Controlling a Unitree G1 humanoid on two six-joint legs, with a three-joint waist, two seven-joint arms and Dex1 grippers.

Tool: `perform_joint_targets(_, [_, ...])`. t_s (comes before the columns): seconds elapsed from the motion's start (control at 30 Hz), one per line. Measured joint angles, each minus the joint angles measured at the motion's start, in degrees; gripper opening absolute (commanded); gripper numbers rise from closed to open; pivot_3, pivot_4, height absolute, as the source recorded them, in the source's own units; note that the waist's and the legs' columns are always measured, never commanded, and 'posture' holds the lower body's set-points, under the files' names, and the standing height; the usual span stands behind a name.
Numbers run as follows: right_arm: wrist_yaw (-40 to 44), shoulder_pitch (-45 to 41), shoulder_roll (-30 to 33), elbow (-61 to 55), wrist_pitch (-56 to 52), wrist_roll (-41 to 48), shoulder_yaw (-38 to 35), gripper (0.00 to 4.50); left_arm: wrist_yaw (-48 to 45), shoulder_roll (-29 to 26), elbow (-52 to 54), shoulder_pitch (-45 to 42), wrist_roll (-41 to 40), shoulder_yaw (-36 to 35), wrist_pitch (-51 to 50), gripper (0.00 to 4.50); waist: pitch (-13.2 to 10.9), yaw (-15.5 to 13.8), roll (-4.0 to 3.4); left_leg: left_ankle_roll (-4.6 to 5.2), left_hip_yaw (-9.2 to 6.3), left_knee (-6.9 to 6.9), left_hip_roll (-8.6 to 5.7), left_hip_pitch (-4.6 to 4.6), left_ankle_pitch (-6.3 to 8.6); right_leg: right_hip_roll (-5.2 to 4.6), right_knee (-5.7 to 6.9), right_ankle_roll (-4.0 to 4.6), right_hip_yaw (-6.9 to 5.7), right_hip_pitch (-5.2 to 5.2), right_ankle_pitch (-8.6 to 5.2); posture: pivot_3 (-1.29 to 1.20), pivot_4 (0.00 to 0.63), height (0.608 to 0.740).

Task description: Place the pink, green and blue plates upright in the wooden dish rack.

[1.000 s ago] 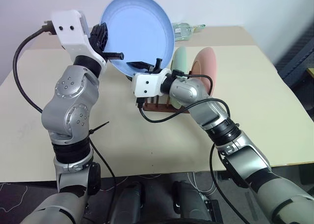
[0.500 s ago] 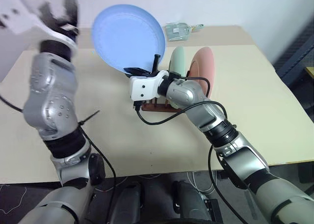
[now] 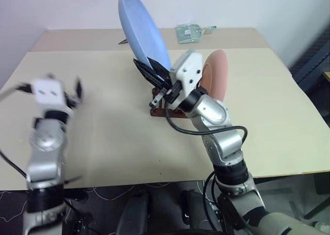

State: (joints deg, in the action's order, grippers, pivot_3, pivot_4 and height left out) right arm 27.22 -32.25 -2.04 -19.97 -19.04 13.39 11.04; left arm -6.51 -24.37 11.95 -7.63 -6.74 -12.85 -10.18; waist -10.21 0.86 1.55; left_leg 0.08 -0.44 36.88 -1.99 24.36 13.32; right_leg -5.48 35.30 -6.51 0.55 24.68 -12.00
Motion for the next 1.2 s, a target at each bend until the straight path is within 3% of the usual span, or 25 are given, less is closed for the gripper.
perform_joint_targets(0.13, [-4.4,2.6,-3.8,-4.2,-7.7,7.4,-1.4,0.00,-1.9,3.4,0.4,4.5,1.4,5.1,3.6,3.56,0.0,0.2,-0.07,-0.05,0.01,-0.08,0.01,0.01,0.03,-0.03,0.02,0.21,0.03,0.12,-0.07,0.00,0.150,0.738])
perform_joint_targets(0.3, [-9.1,2.9,-5.6,-5.8,-12.8,11.9,-2.2,0.00,-2.9,5.7,0.4,6.8,1.6,5.8,4.8,3.56,0.0,0.2,-0.10,-0.04,0.05,-0.14,0.01,0.02,0.02,-0.04,0.01,0.21,0.06,0.20,-0.08,0.00,0.150,0.738])
perform_joint_targets(0.77, [-22.0,4.1,-6.2,-5.4,-18.3,22.4,-6.0,0.00,-13.3,2.8,6.4,11.1,1.4,10.1,5.8,3.56,0.0,0.1,-0.15,-0.02,0.08,-0.17,0.00,0.04,0.02,-0.09,-0.08,0.26,0.07,0.20,-0.10,0.00,0.150,0.738])
perform_joint_targets(1.1, [-29.4,1.0,-5.7,1.9,-19.9,25.5,-9.8,0.00,-15.8,2.4,6.6,11.0,2.5,12.5,5.8,3.56,0.0,0.1,-0.25,0.14,0.10,-0.28,0.00,0.05,-0.08,-0.07,-0.08,0.27,0.06,0.24,-0.11,0.00,0.150,0.738])
perform_joint_targets(1.2, [-29.6,0.0,-5.5,2.5,-20.0,25.7,-9.9,1.02,-16.1,2.4,6.6,10.6,2.6,12.8,5.8,3.61,0.0,0.1,-0.25,0.15,0.11,-0.29,0.00,0.05,-0.08,-0.07,-0.09,0.27,0.05,0.23,-0.11,0.00,0.150,0.738])
